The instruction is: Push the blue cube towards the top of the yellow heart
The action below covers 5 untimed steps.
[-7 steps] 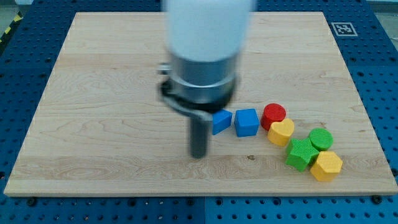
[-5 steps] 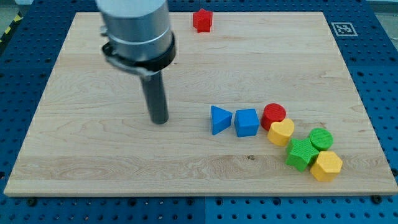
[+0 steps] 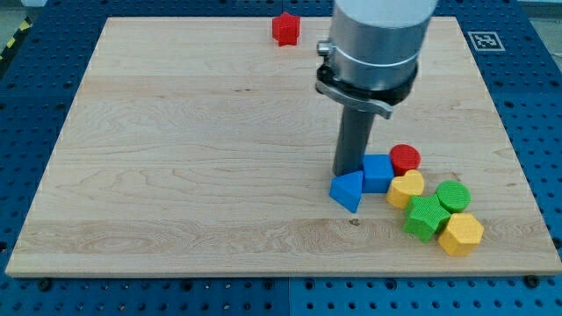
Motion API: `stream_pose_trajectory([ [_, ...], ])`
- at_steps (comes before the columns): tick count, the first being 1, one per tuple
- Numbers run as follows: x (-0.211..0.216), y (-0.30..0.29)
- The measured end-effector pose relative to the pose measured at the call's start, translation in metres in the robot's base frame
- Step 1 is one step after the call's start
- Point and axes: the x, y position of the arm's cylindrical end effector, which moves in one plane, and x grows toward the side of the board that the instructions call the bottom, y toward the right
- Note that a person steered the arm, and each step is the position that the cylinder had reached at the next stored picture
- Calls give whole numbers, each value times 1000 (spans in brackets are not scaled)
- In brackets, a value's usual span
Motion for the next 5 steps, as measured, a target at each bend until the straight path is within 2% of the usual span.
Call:
stream_pose_trajectory([
  [1, 0, 24],
  [5, 0, 46],
])
